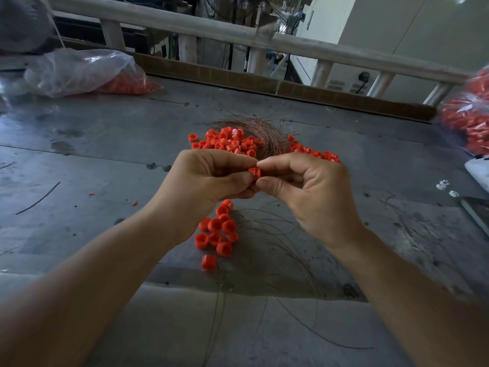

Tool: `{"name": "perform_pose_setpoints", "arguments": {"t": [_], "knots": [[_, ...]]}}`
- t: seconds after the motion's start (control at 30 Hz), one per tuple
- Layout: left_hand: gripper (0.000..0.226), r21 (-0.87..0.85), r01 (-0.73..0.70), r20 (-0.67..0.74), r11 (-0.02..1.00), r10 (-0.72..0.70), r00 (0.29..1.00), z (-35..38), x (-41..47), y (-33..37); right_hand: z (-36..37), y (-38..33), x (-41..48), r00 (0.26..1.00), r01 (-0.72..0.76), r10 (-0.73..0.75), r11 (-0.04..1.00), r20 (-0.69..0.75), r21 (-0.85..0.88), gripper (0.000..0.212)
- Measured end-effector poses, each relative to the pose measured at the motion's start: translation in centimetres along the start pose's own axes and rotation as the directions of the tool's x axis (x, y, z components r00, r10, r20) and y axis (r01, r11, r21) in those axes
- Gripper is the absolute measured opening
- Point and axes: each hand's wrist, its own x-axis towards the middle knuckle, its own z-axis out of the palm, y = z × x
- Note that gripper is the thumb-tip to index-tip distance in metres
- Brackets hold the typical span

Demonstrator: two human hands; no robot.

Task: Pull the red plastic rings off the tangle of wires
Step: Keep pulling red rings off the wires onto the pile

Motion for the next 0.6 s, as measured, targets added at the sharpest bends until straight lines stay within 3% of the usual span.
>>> {"name": "perform_pose_setpoints", "arguments": {"t": [0.47, 0.6], "knots": [[0.018, -0.030, 0.036, 0.068, 0.999, -0.034, 0.997, 0.17, -0.14, 0.12, -0.27, -0.10, -0.07, 0.998, 0.051, -0.053, 0.997, -0.022, -0.050, 0.027], [0.019, 0.031, -0.023, 0.049, 0.999, 0.021, 0.999, 0.31, -0.27, 0.04, -0.34, -0.08, -0.06, 0.986, 0.163, -0.166, 0.977, -0.011, -0.139, 0.022]]}}
